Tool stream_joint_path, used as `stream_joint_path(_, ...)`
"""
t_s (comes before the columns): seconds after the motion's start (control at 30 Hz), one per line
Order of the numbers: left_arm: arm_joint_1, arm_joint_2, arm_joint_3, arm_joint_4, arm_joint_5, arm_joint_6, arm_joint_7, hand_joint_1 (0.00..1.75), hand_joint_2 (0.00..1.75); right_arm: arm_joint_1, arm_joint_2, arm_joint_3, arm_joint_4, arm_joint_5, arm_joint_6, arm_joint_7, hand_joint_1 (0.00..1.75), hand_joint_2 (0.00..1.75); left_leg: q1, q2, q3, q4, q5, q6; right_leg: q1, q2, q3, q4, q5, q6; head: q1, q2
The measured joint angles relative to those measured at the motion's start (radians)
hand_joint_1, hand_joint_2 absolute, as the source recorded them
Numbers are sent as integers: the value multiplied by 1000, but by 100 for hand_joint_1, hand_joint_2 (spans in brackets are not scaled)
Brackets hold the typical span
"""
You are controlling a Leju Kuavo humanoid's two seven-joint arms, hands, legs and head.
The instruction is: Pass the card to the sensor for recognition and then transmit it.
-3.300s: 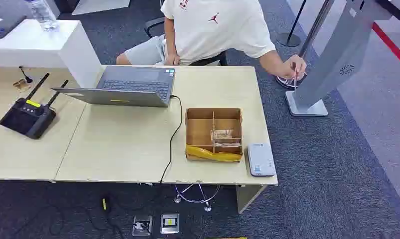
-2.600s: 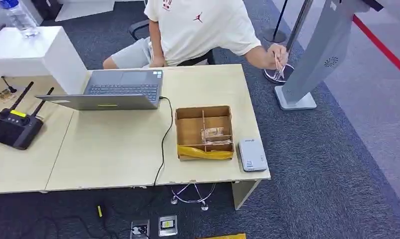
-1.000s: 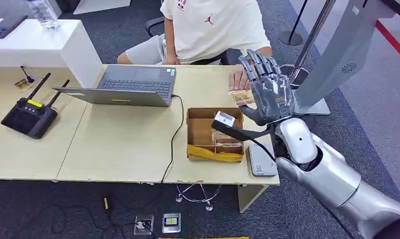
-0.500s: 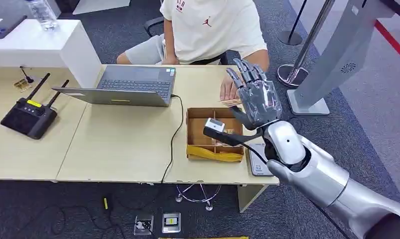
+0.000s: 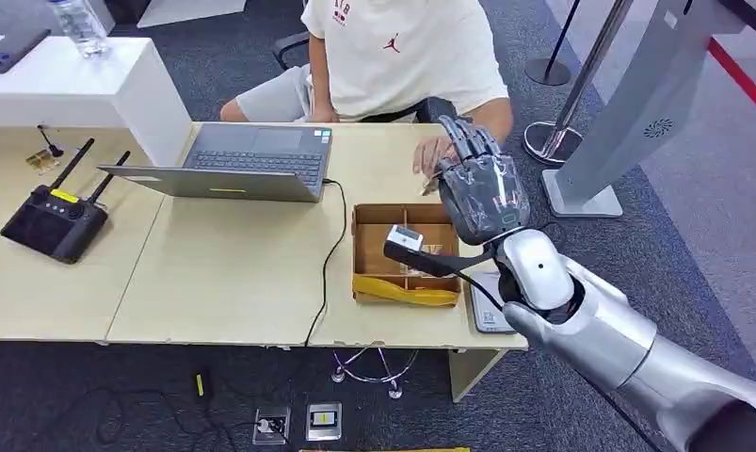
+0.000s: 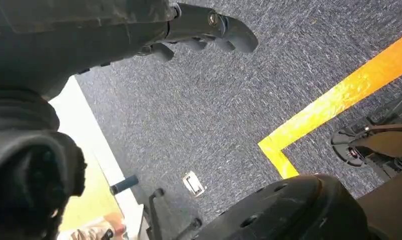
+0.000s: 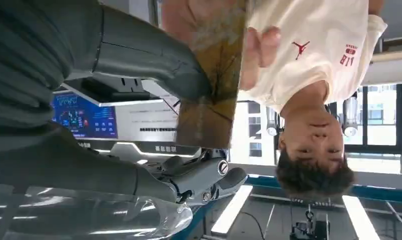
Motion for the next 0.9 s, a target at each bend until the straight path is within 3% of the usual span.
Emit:
stream_joint_path(0.5, 6, 0, 2, 0, 3, 0, 4, 0, 0, 1, -1, 15, 15, -26, -4, 4, 175, 175, 0, 1, 1, 0, 0, 0, 0, 1, 0, 0, 0, 0, 0, 0)
stream_joint_path(0.57, 13, 0, 10, 0, 12, 0, 3, 0, 0, 8, -5, 15, 15, -30, -9, 9, 175, 175, 0, 2, 17, 0, 0, 0, 0, 2, -1, 0, 1, 0, 0, 0)
stream_joint_path(0.9, 40, -2, 31, 0, 49, 0, -25, 0, 0, 112, -82, -35, 4, -66, -52, 78, 175, 175, 0, 3, 18, 1, 0, 0, 0, 4, -1, -1, 2, 0, 0, 0)
